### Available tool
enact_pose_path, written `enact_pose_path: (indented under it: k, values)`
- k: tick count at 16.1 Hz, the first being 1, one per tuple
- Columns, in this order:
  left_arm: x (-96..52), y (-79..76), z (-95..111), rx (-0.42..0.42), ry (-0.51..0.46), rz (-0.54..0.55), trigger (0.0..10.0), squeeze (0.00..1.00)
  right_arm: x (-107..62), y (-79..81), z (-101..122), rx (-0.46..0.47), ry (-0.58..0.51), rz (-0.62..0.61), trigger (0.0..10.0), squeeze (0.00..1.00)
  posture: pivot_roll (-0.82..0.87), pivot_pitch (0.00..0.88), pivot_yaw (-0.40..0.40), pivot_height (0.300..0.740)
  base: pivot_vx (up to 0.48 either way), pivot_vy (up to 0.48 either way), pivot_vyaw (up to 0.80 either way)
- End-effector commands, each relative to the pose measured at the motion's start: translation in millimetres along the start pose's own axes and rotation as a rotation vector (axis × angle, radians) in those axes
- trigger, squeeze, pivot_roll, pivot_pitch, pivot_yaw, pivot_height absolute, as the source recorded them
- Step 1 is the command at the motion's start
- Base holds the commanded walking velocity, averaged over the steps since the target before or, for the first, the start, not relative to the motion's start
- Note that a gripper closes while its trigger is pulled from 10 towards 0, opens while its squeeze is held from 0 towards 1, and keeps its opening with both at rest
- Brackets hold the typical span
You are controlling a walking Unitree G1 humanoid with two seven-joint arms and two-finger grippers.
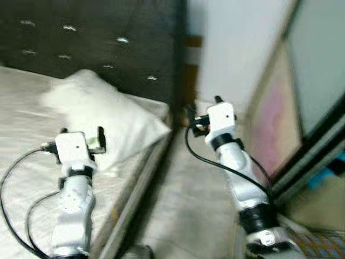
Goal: Clean up the room
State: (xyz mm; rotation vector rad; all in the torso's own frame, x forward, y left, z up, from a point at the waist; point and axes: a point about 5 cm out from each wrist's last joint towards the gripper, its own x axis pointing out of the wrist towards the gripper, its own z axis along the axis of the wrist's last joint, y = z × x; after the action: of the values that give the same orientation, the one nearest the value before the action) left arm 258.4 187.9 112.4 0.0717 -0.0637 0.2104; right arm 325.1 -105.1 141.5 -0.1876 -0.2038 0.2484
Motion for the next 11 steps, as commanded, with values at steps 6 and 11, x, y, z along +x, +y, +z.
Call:
enact_pose_path:
  k: [6, 11]
  values:
    - [-0.3, -2.1, 1.3, 0.012, -0.009, -0.004, 10.0, 0.0, 2.2, -2.2, -0.9, 0.006, 0.0, -0.002, 10.0, 0.0, 0.06, 0.02, -0.016, 0.74, 0.0, 0.0, 0.8]
    - [-0.2, -2.2, 2.3, 0.016, -0.015, -0.009, 10.0, 0.0, 2.2, -1.7, -2.0, 0.016, 0.004, -0.005, 10.0, 0.0, 0.07, 0.026, -0.013, 0.74, 0.0, 0.0, 0.8]
